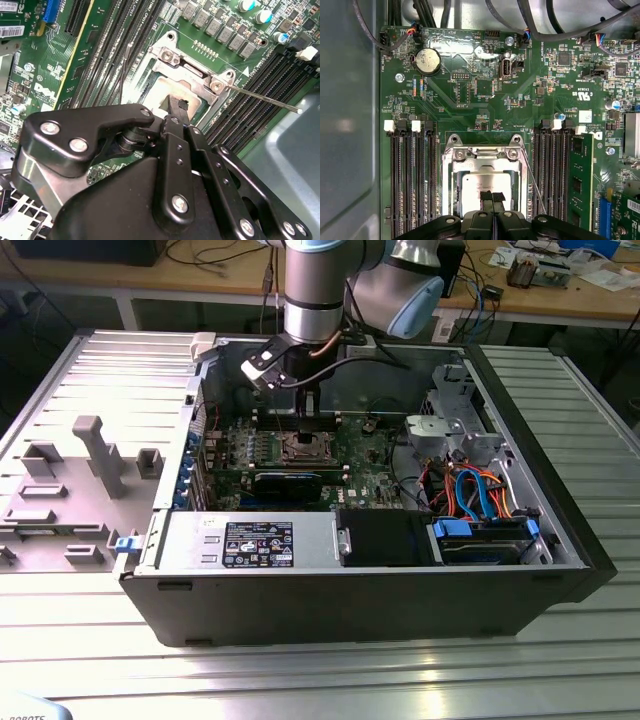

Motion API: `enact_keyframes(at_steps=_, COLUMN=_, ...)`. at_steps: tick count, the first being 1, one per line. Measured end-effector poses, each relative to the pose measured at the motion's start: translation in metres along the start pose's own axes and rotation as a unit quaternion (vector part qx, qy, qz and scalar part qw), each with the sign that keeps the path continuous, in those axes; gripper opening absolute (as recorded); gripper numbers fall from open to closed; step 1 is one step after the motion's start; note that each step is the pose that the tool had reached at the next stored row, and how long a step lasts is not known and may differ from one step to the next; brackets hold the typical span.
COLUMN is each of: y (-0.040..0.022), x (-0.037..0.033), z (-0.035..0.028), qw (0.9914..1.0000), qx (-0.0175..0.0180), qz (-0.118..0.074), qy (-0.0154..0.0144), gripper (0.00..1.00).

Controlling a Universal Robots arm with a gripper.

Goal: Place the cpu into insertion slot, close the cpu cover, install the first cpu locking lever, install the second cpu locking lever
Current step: 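Install the first cpu locking lever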

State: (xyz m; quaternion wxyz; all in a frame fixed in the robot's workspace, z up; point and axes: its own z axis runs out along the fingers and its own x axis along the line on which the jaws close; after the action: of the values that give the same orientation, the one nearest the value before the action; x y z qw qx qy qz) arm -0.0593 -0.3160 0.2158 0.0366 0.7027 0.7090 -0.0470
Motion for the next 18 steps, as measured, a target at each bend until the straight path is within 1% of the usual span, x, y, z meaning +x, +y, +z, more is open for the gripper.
enact_keyframes(at_steps=7, y=0.0, x=-0.0002, z=-0.0019, qw=1.0, qx=0.0, qz=0.0, qy=0.0001, gripper=0.11)
enact_keyframes(at_steps=8, y=-0.0001, x=-0.0004, z=-0.0028, qw=1.0, qx=0.0001, qz=0.0, qy=-0.0001, gripper=0.11)
enact_keyframes(at_steps=10, y=-0.0001, x=-0.0009, z=-0.0075, qw=1.0, qx=0.0, qz=0.0, qy=0.0, gripper=0.11)
enact_keyframes(at_steps=12, y=-0.0002, x=-0.0011, z=-0.0092, qw=1.0, qx=0.0, qz=0.0, qy=-0.0001, gripper=0.11)
enact_keyframes(at_steps=13, y=-0.0001, x=-0.0011, z=-0.0093, qw=1.0, qx=-0.0001, qz=0.0, qy=0.0008, gripper=0.11)
enact_keyframes(at_steps=14, y=-0.0001, x=-0.0012, z=-0.0093, qw=1.0, qx=0.0, qz=0.0, qy=0.001, gripper=0.11)
enact_keyframes(at_steps=18, y=-0.0001, x=-0.0012, z=-0.0093, qw=1.0, qx=0.0, qz=0.0, qy=0.0012, gripper=0.11)
